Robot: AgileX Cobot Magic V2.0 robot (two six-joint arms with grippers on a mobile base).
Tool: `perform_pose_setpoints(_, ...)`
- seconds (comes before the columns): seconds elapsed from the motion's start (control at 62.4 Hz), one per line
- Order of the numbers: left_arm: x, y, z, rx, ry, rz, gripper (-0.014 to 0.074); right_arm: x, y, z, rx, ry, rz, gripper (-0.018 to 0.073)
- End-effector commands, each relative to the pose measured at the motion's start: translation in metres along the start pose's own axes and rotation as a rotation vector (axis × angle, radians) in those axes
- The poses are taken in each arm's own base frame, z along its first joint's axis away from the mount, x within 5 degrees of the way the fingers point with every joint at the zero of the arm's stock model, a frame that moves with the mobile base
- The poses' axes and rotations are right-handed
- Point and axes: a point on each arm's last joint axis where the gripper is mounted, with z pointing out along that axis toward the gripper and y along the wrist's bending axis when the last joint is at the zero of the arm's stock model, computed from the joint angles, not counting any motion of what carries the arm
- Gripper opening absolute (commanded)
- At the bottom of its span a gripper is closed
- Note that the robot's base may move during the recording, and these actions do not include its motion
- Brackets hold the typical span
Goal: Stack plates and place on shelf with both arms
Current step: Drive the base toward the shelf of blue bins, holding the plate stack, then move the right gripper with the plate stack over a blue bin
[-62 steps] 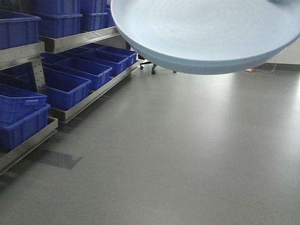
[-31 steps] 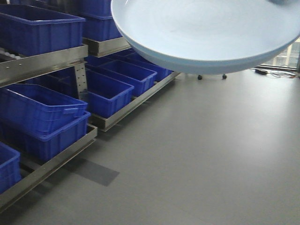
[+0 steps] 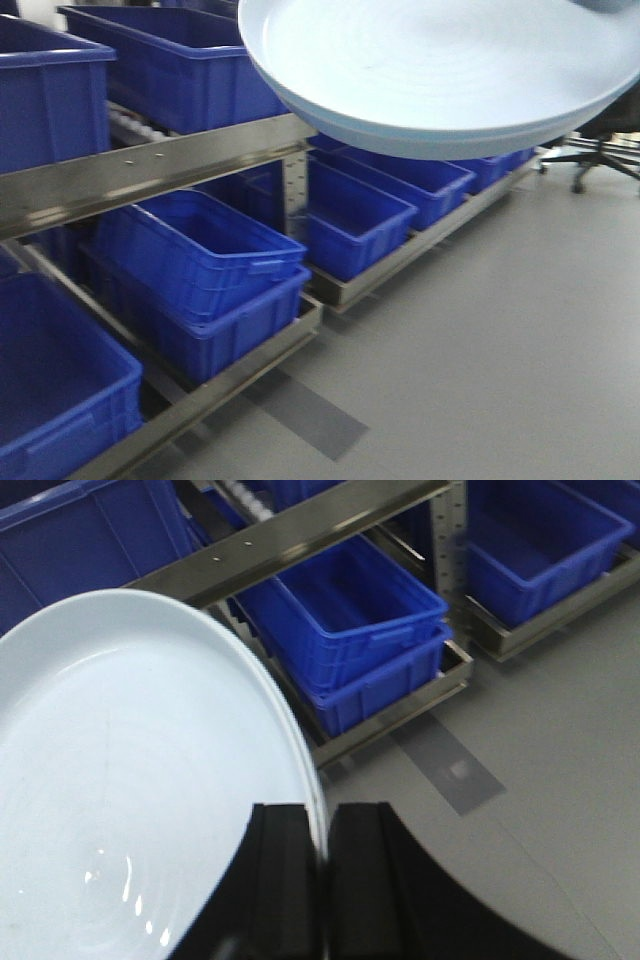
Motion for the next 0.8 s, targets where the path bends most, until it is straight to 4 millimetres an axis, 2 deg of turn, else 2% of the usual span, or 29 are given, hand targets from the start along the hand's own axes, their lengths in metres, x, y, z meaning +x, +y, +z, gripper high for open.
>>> perform_pose_setpoints(0.0,-0.0160,-0.0038,-0.0041,0.020,-0.110,-0.014,0.0101,-0.0213,0.0051,-0.0087,-0.029,-0.153,-0.003,0.0048)
perform_pose_setpoints(0.785,-0.0160,-0.0038,-0.0041,0.020,-0.110,-0.014,0.0101,-0.0213,0.0051,-0.0087,-0.029,-0.153,-0.003,0.0048)
